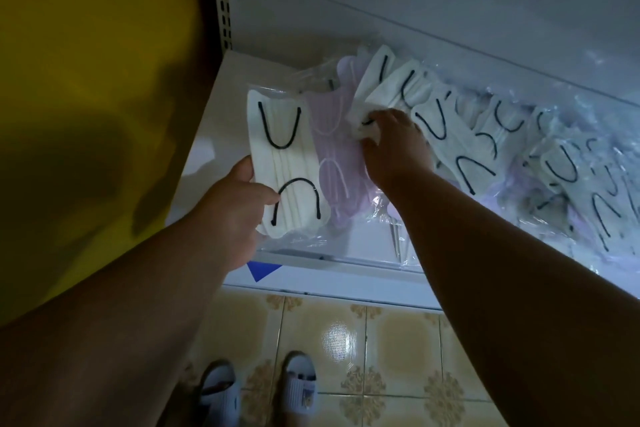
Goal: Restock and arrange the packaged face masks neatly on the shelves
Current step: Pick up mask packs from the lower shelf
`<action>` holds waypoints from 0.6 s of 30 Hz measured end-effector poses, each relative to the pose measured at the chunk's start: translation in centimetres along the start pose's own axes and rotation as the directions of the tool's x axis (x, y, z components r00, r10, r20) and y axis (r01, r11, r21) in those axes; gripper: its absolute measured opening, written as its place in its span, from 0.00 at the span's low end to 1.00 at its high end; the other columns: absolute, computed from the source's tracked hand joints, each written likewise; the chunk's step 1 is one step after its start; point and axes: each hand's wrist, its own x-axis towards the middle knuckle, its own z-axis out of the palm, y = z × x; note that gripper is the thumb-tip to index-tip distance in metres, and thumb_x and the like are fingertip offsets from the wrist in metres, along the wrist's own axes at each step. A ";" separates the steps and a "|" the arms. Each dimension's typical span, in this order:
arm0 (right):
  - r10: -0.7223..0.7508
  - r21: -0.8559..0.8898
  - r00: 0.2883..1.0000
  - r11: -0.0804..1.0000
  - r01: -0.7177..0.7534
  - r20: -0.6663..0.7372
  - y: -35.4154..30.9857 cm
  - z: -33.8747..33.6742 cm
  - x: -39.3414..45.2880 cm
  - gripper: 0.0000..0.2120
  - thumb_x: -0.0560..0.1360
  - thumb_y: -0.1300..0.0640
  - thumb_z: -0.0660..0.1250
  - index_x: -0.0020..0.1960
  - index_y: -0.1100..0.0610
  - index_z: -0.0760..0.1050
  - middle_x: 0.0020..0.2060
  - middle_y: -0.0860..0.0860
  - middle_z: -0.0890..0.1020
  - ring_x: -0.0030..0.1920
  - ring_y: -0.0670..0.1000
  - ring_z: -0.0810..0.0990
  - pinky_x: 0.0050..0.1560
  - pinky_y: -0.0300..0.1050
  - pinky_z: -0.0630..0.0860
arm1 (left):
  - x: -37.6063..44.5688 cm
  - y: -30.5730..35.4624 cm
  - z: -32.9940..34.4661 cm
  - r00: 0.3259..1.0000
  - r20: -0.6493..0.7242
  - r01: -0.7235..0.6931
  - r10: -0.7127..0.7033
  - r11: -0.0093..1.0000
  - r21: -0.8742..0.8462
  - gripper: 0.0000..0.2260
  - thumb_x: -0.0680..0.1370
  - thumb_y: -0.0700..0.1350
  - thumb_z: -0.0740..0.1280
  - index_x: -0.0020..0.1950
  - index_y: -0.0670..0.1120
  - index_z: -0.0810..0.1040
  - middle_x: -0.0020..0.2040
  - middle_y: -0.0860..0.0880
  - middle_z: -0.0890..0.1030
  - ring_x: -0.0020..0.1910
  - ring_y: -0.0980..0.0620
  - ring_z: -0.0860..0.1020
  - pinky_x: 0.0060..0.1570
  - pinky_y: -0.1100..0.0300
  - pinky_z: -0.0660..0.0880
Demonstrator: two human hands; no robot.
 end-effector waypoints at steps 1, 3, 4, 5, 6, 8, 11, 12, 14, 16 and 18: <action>0.024 0.055 0.998 0.998 -0.020 -0.058 -0.2 -0.5 -0.2 0.18 0.79 0.57 0.59 0.68 0.53 0.72 0.65 0.54 0.76 0.65 0.59 0.74 0.58 0.51 0.72 | -0.2 0.2 0.2 1.000 0.005 0.003 -0.003 1.000 -0.021 0.20 0.81 0.33 0.62 0.57 0.59 0.78 0.52 0.50 0.84 0.50 0.47 0.82 0.44 0.54 0.80; 0.074 0.197 0.988 0.979 -0.046 -0.136 -0.6 -1.2 -1.3 0.10 0.80 0.61 0.56 0.56 0.56 0.74 0.46 0.54 0.80 0.50 0.59 0.77 0.43 0.46 0.66 | -0.2 0.3 0.2 1.000 0.024 0.020 -0.019 0.996 -0.086 0.18 0.81 0.34 0.62 0.58 0.58 0.78 0.52 0.51 0.83 0.47 0.48 0.82 0.40 0.55 0.79; 0.078 0.281 0.983 0.959 -0.029 -0.166 -1.0 -1.5 -2.4 0.07 0.80 0.61 0.56 0.51 0.56 0.73 0.40 0.53 0.78 0.46 0.59 0.77 0.40 0.45 0.63 | -0.2 0.3 0.3 0.997 0.063 0.043 -0.036 0.992 -0.116 0.18 0.82 0.35 0.62 0.60 0.57 0.78 0.54 0.51 0.84 0.45 0.50 0.83 0.38 0.56 0.79; 0.056 0.347 0.977 0.938 0.018 -0.203 -1.4 -1.6 -3.7 0.07 0.81 0.60 0.57 0.50 0.57 0.74 0.39 0.52 0.77 0.44 0.59 0.76 0.39 0.44 0.63 | -0.5 0.6 0.5 0.993 0.096 0.082 -0.067 0.985 -0.153 0.17 0.83 0.36 0.61 0.62 0.55 0.78 0.55 0.53 0.84 0.42 0.55 0.84 0.36 0.58 0.79; 0.010 0.387 0.975 0.919 0.078 -0.221 -1.8 -1.5 -5.1 0.07 0.81 0.60 0.59 0.53 0.58 0.76 0.41 0.53 0.79 0.45 0.58 0.78 0.40 0.43 0.65 | -0.7 0.9 0.7 0.988 0.132 0.101 -0.081 0.983 -0.153 0.15 0.84 0.37 0.60 0.64 0.53 0.77 0.57 0.56 0.82 0.38 0.60 0.84 0.34 0.61 0.79; -0.146 0.423 0.972 0.881 0.212 -0.184 -2.5 -0.6 -7.8 0.10 0.80 0.58 0.64 0.59 0.57 0.80 0.51 0.53 0.83 0.51 0.53 0.80 0.47 0.39 0.70 | -1.2 1.5 0.9 0.981 0.187 0.078 -0.048 0.985 -0.153 0.14 0.86 0.48 0.57 0.67 0.49 0.77 0.57 0.53 0.84 0.41 0.59 0.85 0.36 0.61 0.81; -0.412 0.464 0.906 0.788 0.406 -0.093 -2.8 0.7 -10.3 0.18 0.77 0.45 0.65 0.56 0.56 0.83 0.55 0.51 0.84 0.57 0.48 0.79 0.59 0.39 0.72 | -1.4 2.2 1.0 0.972 0.223 0.124 -0.078 0.972 -0.198 0.23 0.83 0.61 0.56 0.67 0.49 0.78 0.59 0.44 0.84 0.57 0.43 0.83 0.54 0.47 0.78; -0.463 0.505 0.882 0.742 0.440 -0.088 -2.8 0.8 -10.7 0.20 0.77 0.44 0.63 0.54 0.59 0.83 0.53 0.54 0.84 0.56 0.49 0.79 0.58 0.39 0.72 | -1.1 2.1 1.0 0.981 0.178 0.107 -0.079 0.982 -0.153 0.19 0.83 0.57 0.60 0.66 0.47 0.79 0.57 0.42 0.84 0.56 0.42 0.83 0.56 0.46 0.78; -0.422 0.602 0.898 0.688 0.405 -0.122 -2.5 0.5 -10.7 0.20 0.80 0.47 0.59 0.52 0.61 0.82 0.51 0.56 0.84 0.53 0.49 0.79 0.55 0.41 0.74 | -0.4 1.5 0.8 0.999 0.016 0.052 -0.052 0.999 0.011 0.11 0.80 0.41 0.66 0.62 0.45 0.80 0.50 0.41 0.85 0.49 0.41 0.84 0.51 0.48 0.81; -0.246 0.492 0.939 0.803 0.335 -0.239 -1.3 0.6 -9.3 0.17 0.80 0.47 0.60 0.55 0.58 0.81 0.58 0.55 0.82 0.58 0.51 0.79 0.59 0.46 0.75 | -0.2 0.7 0.7 0.998 -0.057 0.020 -0.015 0.996 0.085 0.12 0.78 0.33 0.66 0.56 0.48 0.81 0.47 0.42 0.85 0.46 0.41 0.83 0.46 0.48 0.82; -0.071 0.244 0.958 0.959 0.143 -0.278 0.6 0.7 -7.0 0.19 0.79 0.46 0.64 0.65 0.56 0.76 0.69 0.58 0.74 0.69 0.58 0.71 0.69 0.57 0.70 | 0.0 0.0 0.5 0.999 -0.054 0.016 -0.009 0.991 0.129 0.12 0.76 0.34 0.70 0.53 0.49 0.81 0.49 0.42 0.84 0.51 0.38 0.82 0.52 0.40 0.81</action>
